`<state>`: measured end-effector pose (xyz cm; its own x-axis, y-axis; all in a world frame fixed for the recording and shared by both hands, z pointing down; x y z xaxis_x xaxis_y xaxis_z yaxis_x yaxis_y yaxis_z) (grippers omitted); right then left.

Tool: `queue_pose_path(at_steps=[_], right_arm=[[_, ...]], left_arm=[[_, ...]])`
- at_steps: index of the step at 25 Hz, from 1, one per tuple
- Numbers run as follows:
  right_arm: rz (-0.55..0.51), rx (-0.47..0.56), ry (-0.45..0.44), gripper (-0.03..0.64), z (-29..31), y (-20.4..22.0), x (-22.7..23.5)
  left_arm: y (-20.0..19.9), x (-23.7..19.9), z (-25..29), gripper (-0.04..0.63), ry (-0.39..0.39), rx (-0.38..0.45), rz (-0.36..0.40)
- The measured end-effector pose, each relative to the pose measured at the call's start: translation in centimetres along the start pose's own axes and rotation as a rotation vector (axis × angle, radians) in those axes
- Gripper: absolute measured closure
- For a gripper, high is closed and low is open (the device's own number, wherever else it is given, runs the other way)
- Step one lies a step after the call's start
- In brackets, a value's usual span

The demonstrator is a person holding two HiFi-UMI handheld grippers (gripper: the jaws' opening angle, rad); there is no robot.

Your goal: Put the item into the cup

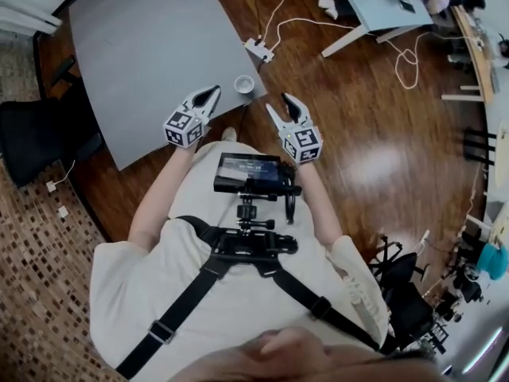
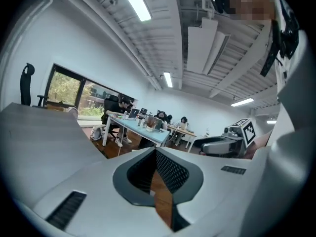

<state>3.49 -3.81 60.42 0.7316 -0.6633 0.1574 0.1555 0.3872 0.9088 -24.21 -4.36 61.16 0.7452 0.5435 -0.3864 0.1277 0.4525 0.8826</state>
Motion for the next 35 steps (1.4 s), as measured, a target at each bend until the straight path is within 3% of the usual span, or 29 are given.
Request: queue_pose_path(at_steps=[4,8,17,24,30,35], right_arm=[[0.003,0.018,-0.019,0.379,-2.7,0.6,-0.1],[0.021,0.028,-0.029,0.379,-6.9,1.5,0.0],[0.050,0.035,-0.063,0.379,-16.1,4.5,1.7],[0.023,0.044,-0.110,0.379,-21.4,4.8,4.3],[-0.067,0.004,-0.104,0.379,-21.8,6.1,3.5],[-0.092,0.012,-0.106,0.379,-21.9,5.6,2.0]], left_arm=[[2.8,2.7,-1.4,0.594,0.021,-0.018,-0.100],[5.5,7.6,-1.1,0.594,0.009,-0.062,-0.121],[8.7,17.3,-2.1,0.594,-0.078,-0.027,-0.080],[9.6,24.8,-4.5,0.594,-0.202,0.028,-0.060],[10.2,27.0,-7.3,0.594,-0.275,-0.008,-0.012],[10.1,26.9,-8.7,0.594,-0.297,0.004,-0.017]])
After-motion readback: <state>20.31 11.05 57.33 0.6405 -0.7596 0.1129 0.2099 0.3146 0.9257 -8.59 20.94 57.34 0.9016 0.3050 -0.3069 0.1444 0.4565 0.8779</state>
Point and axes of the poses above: the fingertips, and each gripper's own axes: z forward along the fingers, x to its right, y out of its underside, the point moved 8 cm from there along -z, backward along the fingers, and after that the axes turned 1 degree about y, right-handed, at the moved point
